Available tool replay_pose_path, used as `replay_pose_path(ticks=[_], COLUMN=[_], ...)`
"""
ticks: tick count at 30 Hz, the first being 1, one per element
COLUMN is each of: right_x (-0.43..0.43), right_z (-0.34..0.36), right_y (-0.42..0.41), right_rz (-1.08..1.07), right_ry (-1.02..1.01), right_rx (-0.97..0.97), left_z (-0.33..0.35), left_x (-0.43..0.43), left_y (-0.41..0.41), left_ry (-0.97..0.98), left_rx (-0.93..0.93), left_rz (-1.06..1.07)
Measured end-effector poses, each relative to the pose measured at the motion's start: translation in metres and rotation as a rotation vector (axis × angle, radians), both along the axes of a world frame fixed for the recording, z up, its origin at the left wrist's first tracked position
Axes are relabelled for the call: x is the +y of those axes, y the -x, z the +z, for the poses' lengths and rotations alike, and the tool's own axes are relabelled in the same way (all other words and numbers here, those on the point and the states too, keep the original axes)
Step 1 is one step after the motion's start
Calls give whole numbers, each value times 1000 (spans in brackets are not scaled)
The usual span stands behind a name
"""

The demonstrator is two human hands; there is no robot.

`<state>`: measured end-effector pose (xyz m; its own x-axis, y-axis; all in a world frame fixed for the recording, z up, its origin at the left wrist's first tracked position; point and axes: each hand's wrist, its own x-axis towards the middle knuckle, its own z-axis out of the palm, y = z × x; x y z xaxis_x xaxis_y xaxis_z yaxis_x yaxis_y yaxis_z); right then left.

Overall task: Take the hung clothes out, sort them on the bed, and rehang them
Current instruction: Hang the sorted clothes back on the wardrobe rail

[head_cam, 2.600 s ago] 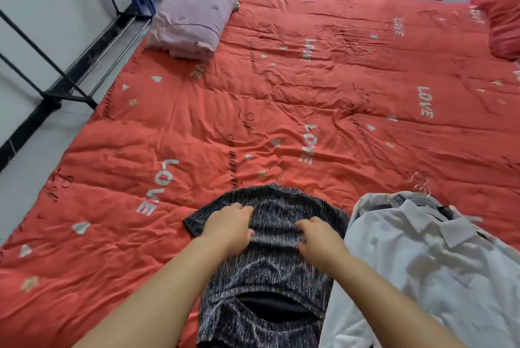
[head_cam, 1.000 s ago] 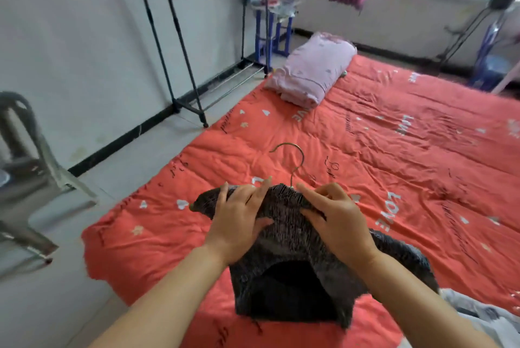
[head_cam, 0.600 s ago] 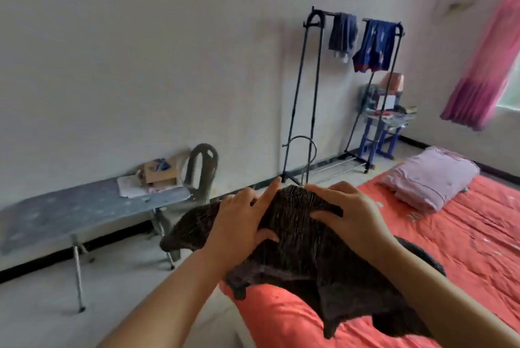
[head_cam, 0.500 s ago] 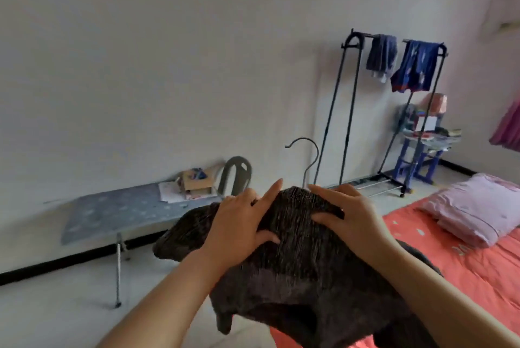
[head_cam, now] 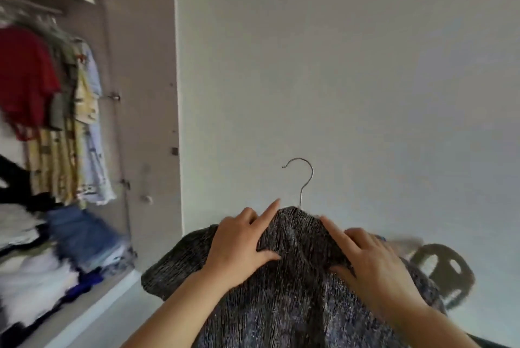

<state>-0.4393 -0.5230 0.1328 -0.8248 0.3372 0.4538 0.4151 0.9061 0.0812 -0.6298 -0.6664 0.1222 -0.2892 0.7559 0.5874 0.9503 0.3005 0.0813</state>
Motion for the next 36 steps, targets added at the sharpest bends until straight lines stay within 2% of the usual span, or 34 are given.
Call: replay_pose_path(ticks=[2, 6, 8, 13, 19, 28, 36], right_x=[4, 8, 2, -19, -53, -77, -93], right_z=[7, 19, 23, 22, 29, 63, 72], right_y=[49, 135, 180, 288, 413, 566, 715], right_rz=[129, 379, 471, 680, 718, 764, 888], right_ry=[-41, 37, 120, 94, -68, -75, -170], right_rx=[16, 118, 108, 119, 170, 179, 261], left_z=[6, 15, 19, 23, 29, 47, 57], left_x=[-15, -47, -66, -108, -142, -165, -188], left_y=[30, 88, 114, 187, 292, 432, 554], left_ry=[-2, -34, -57, -106, -154, -220, -223], left_rx=[-26, -27, -44, -27, -15, -31, 58], left_rz=[105, 299, 383, 540, 663, 783, 921])
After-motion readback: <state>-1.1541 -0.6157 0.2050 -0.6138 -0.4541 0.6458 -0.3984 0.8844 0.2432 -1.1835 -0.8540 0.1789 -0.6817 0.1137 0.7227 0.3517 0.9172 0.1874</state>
